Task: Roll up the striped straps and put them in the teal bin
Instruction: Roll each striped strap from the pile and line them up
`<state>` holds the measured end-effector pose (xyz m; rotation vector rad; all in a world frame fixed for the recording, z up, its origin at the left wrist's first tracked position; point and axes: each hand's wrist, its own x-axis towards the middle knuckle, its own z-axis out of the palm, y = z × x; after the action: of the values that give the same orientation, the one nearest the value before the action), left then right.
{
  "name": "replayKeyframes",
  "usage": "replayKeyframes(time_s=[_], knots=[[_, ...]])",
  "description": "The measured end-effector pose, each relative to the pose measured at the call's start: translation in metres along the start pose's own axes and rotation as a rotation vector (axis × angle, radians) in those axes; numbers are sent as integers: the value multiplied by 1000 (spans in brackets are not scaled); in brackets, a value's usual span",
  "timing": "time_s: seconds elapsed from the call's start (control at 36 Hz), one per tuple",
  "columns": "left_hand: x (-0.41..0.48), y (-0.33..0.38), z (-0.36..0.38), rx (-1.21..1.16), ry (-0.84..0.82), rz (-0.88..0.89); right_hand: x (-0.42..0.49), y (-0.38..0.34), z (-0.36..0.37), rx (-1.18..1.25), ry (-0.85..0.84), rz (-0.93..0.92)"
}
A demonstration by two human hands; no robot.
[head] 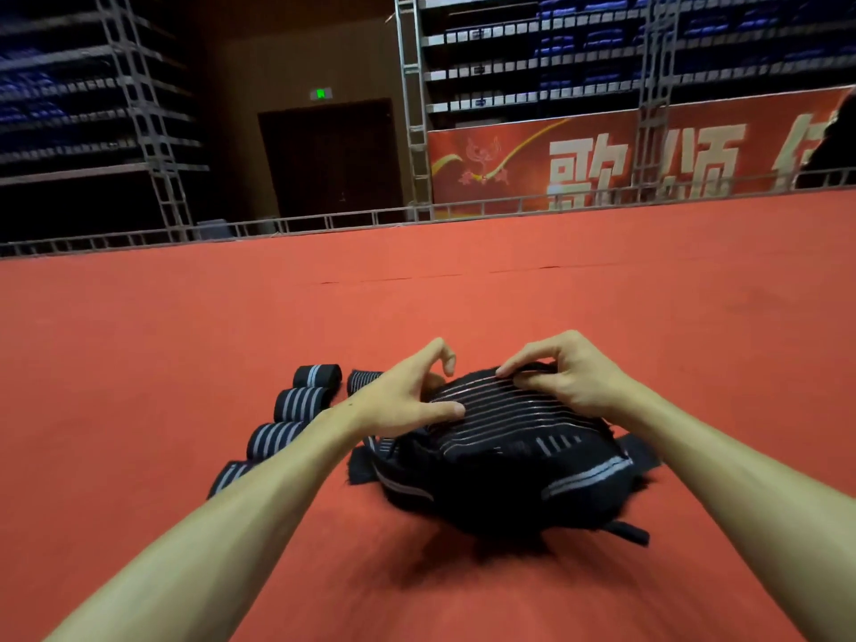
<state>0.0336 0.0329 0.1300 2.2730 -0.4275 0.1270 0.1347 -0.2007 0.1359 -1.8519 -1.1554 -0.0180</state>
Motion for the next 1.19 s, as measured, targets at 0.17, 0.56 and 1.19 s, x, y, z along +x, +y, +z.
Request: replayKeyframes(time_s=[0.17,0.56,1.19], knots=[[-8,0,5,225,-65,17,-11,7,4,4,45,8],[-20,-27,34,541,-102,118,-70,51,7,24,199,201],[53,-71,0,-73,-89,-16,24,125,5,30,275,51]])
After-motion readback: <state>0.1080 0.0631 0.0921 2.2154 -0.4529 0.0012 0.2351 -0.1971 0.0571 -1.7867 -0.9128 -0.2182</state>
